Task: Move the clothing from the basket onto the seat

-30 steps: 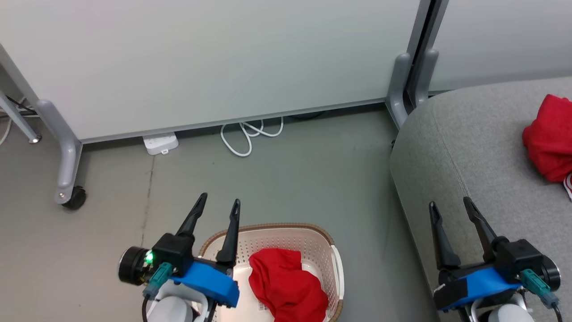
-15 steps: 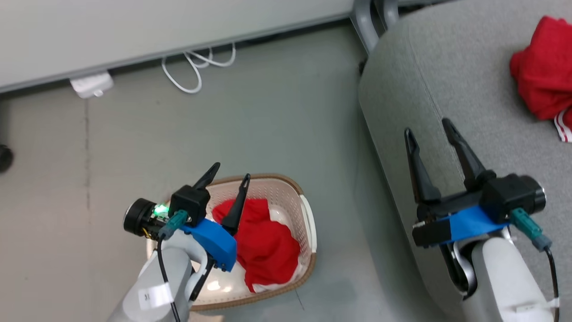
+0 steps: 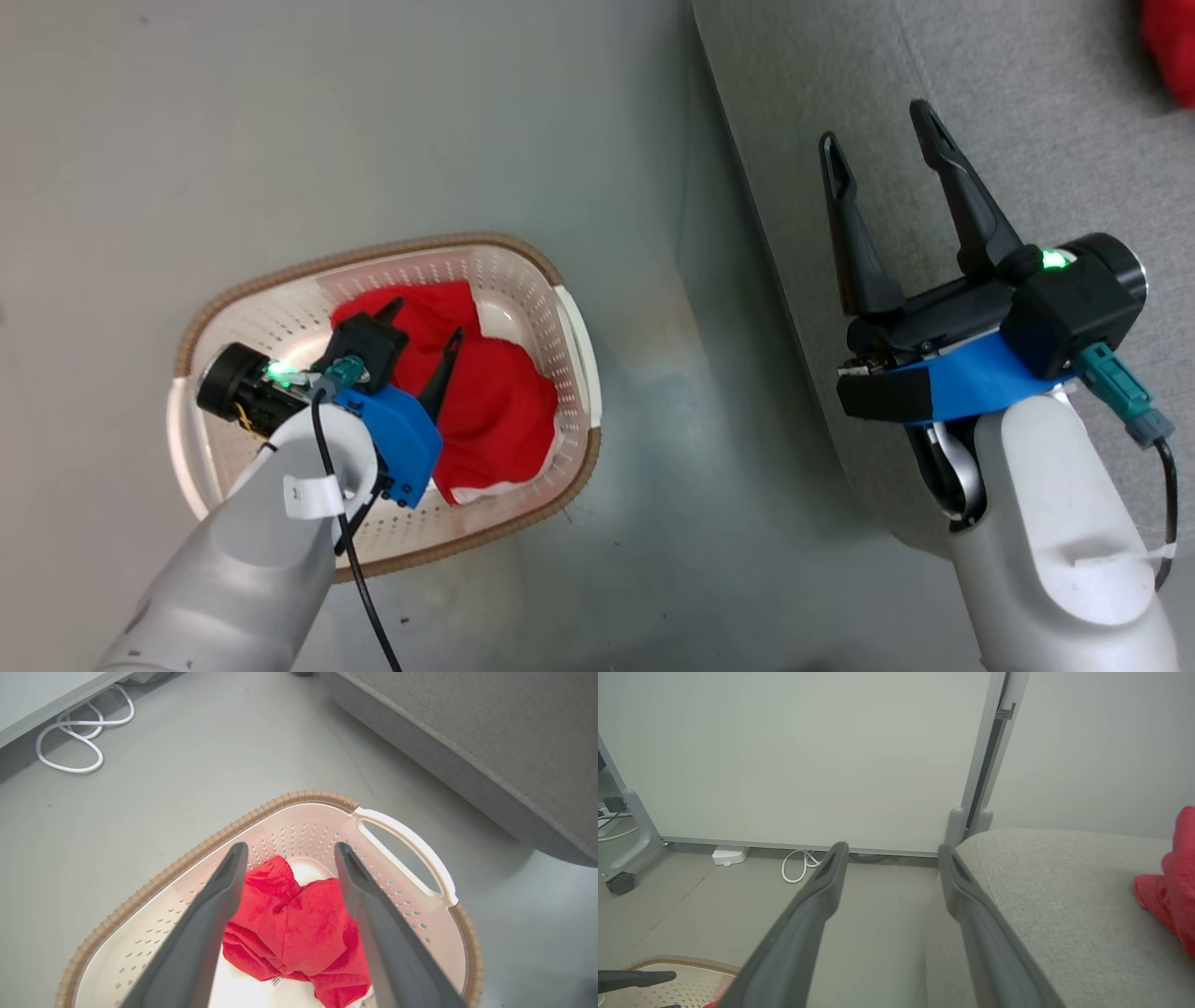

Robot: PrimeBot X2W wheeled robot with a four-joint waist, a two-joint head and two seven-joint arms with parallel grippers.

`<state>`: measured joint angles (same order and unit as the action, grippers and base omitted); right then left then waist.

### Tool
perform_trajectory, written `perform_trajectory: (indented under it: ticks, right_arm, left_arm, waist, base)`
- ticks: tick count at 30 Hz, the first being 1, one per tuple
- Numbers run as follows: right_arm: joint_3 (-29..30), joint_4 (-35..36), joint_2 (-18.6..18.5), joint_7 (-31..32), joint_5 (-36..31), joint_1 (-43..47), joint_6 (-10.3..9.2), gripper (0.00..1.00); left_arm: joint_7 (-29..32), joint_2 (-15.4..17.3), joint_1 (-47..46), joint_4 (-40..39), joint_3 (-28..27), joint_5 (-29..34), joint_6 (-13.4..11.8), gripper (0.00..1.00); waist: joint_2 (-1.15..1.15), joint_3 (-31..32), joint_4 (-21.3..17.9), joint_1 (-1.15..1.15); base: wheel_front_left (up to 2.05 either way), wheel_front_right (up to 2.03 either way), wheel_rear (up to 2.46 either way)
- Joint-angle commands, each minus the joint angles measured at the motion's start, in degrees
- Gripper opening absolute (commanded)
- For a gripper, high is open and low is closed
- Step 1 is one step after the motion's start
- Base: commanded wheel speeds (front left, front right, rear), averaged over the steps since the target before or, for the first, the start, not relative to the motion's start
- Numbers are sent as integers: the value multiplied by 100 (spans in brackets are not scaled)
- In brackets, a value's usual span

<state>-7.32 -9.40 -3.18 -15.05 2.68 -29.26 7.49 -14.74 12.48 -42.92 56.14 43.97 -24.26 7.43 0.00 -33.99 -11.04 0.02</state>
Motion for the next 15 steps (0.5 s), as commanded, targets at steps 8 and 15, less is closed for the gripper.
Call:
perform_trajectory:
  ticks: [8,15]
  right_arm:
    - [-83,173,8,-20,-28,-450,1,100]
    - [-101,268,-15,-20,-67,-611,1,100]
  left_arm:
    - [278,194,-662,503,728,-608,7,100]
    - [588,255,-964,867,1026,-1066,7,100]
  waist:
    - [0,-1020,-256,-2]
    - [0,-1439,-236,-2]
  base:
    - [0,0,0]
    - [0,0,0]
